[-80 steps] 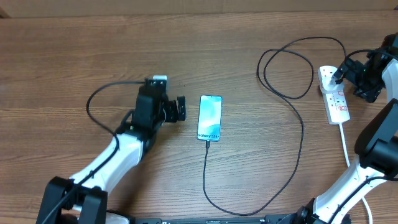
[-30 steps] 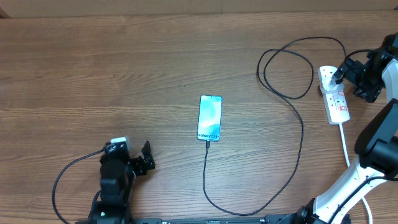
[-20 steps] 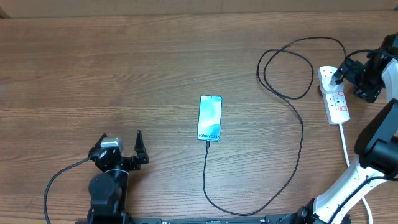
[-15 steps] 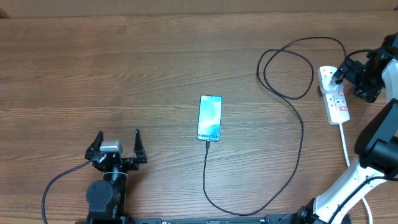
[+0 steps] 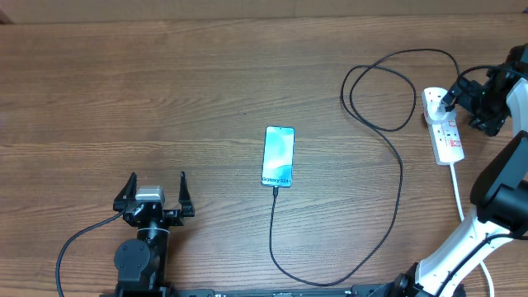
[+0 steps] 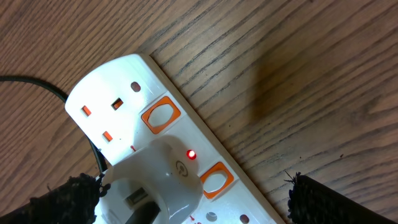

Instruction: Plug charger to phone and switch on socket

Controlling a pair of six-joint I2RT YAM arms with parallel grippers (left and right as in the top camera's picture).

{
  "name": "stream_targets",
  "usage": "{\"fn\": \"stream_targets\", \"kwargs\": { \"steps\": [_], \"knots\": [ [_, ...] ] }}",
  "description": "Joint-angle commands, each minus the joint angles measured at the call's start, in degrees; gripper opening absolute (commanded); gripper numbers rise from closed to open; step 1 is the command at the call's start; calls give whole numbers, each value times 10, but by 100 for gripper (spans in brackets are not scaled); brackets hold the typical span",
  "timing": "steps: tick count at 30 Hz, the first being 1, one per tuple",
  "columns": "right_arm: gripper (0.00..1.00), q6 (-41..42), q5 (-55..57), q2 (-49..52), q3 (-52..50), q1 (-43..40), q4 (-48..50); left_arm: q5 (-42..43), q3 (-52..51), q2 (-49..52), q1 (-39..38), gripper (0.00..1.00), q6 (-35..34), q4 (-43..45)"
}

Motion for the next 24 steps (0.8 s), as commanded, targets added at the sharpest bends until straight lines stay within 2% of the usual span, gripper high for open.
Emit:
{"fn": "stream_targets", "kwargs": {
  "steps": [1,24],
  "knots": [
    [100,3,7,4,10,0,5,3,-2,-6,0,100,11,0],
    [100,4,7,-18,10,-1,5,3,-2,-6,0,100,11,0]
  ]
}}
